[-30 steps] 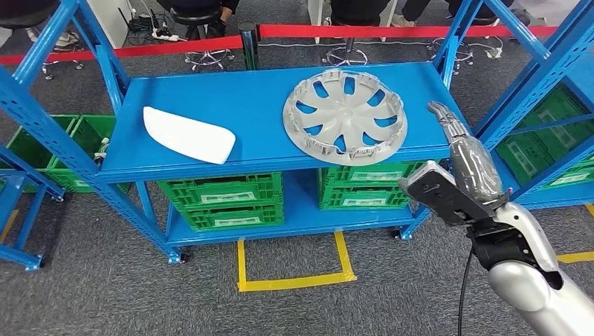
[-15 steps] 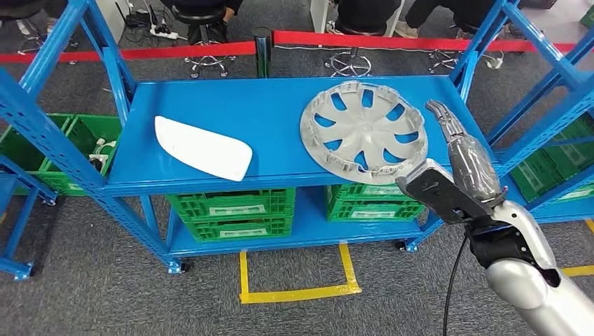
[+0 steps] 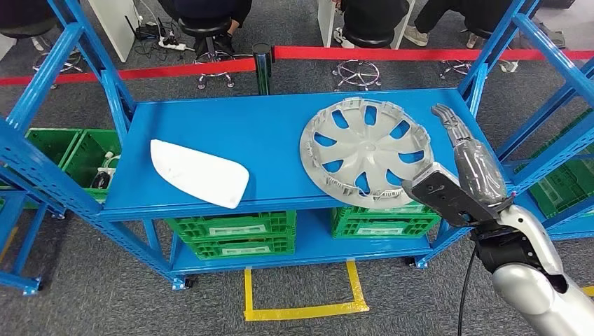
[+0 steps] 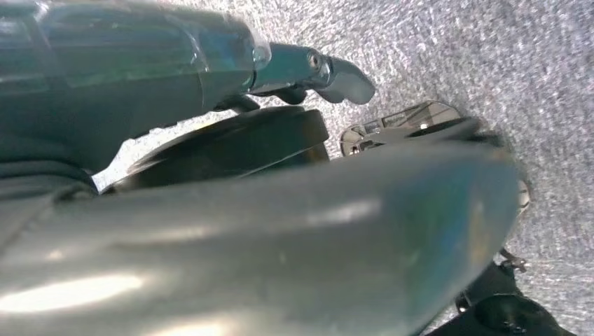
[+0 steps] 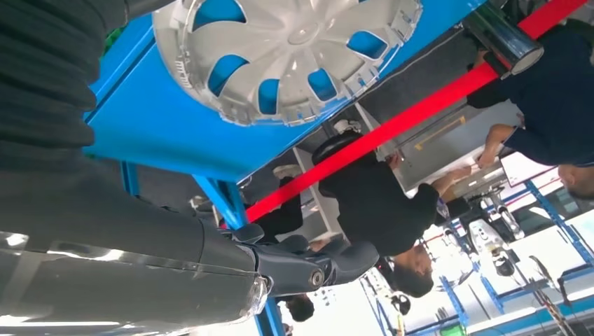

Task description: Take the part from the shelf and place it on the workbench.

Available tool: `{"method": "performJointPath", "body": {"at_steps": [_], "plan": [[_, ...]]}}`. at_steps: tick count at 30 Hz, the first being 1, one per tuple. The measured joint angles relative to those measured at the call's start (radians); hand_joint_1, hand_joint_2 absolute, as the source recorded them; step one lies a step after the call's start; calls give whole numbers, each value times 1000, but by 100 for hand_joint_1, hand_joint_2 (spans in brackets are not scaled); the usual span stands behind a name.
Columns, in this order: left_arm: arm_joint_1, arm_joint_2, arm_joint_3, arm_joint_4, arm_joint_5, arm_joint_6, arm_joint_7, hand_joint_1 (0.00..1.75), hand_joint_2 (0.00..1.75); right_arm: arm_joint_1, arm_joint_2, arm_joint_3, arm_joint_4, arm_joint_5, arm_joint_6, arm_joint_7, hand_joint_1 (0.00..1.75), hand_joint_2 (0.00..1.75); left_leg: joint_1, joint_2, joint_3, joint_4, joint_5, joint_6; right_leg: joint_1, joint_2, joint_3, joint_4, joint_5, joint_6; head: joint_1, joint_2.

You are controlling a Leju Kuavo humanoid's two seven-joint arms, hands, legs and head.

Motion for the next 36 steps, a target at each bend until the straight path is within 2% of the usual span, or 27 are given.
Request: {"method": "performJointPath", "body": {"at_steps": [1,2,3,4,5,6,7,8,10,11,12,13,15,16,17,18,19,20,21,22,23,26,36], "plan": [[1,1,0,0,0,-1,1,0,0,1,1,1,0,0,0,0,0,175,3,0,-40,43,-17,-6,-2,0,6,0,-7,2,-3,0],[3,1,0,1,0,-1,1,0,0,3,2,2,0,0,0,0,0,175,5,1,-69,63,-22,-12,-4,0,14,1,-16,6,-6,0],[4,2,0,2,0,-1,1,0,0,4,3,2,0,0,0,0,0,175,8,1,-83,53,-6,-16,-6,1,24,3,-26,10,-10,0],[5,3,0,2,0,-2,2,0,0,4,4,2,0,0,0,0,0,175,11,3,-83,14,33,-20,-9,1,35,6,-37,16,-14,0],[6,4,0,2,0,-2,2,0,0,4,5,2,0,0,0,0,0,175,14,5,-75,-41,85,-24,-12,1,45,10,-50,22,-19,0],[7,4,0,2,1,-2,2,0,0,4,7,2,1,0,0,0,0,175,15,8,-69,-89,121,-24,-14,2,54,16,-62,30,-26,0],[8,5,0,3,1,-3,2,0,0,4,8,2,1,0,0,0,0,175,14,11,-63,-120,144,-20,-15,2,58,21,-73,38,-31,0],[8,5,0,3,1,-4,2,0,0,4,8,2,1,-1,0,0,0,175,12,13,-62,-134,152,-12,-14,3,59,24,-81,45,-34,0],[8,6,0,3,2,-5,3,0,0,3,8,2,1,-1,-1,-2,0,87,10,14,-58,-133,145,9,-14,3,66,26,-91,56,-34,0],[8,5,0,3,2,-5,3,0,0,2,7,1,1,-1,-2,-3,0,44,11,13,-52,-134,144,15,-15,3,70,30,-96,61,-30,0],[7,5,0,3,2,-5,3,0,0,1,7,-1,0,-1,-3,-6,0,44,13,12,-44,-136,140,21,-16,3,66,48,-100,65,-27,0],[6,5,0,3,2,-5,2,0,0,0,6,-2,0,-1,-3,-8,0,87,15,10,-36,-138,136,25,-17,3,48,85,-111,70,-23,0],[6,5,0,3,2,-6,2,0,0,1,5,-3,0,-1,-4,-12,0,175,15,10,-21,-139,123,31,-17,3,-24,207,-148,78,-12,0],[6,5,0,4,2,-7,2,0,0,2,5,-3,1,-1,-4,-13,0,175,14,10,-13,-139,116,32,-17,3,-66,265,-169,80,-8,0],[7,5,0,4,2,-8,1,0,0,4,5,-3,1,0,-4,-14,0,175,14,11,-3,-139,108,34,-17,3,-99,300,-175,81,-4,0],[7,5,0,4,2,-11,0,0,0,5,6,-3,1,2,-6,-14,0,175,13,10,8,-139,100,37,-18,3,-118,303,-159,82,-1,0],[7,5,0,4,3,-14,-1,0,0,5,6,-4,1,5,-8,-12,0,175,12,9,20,-139,92,39,-20,3,-121,272,-117,82,2,0],[6,4,0,4,4,-18,-3,0,0,6,6,-4,1,9,-11,-10,0,175,11,8,33,-139,83,41,-22,3,-114,215,-58,83,5,0],[6,4,0,4,5,-21,-3,0,0,7,6,-4,1,14,-14,-7,0,175,8,6,42,-140,74,39,-24,3,-102,165,-12,86,7,0],[6,4,0,4,5,-22,-3,0,0,10,6,-5,2,17,-18,-6,0,175,6,5,47,-139,67,37,-25,4,-90,122,18,87,8,0],[5,4,0,4,6,-21,-3,0,0,13,6,-5,2,19,-21,-5,0,175,3,4,48,-138,63,34,-24,4,-79,91,24,85,10,0],[6,3,0,4,5,-18,-2,0,0,19,6,-6,3,21,-24,-7,0,175,-2,5,46,-144,60,27,-24,4,-65,63,1,76,9,0],[4,1,0,4,5,-12,1,0,0,20,6,-6,3,21,-22,-9,0,175,-1,7,54,-160,60,23,-24,6,-63,60,-3,72,4,0]]}}
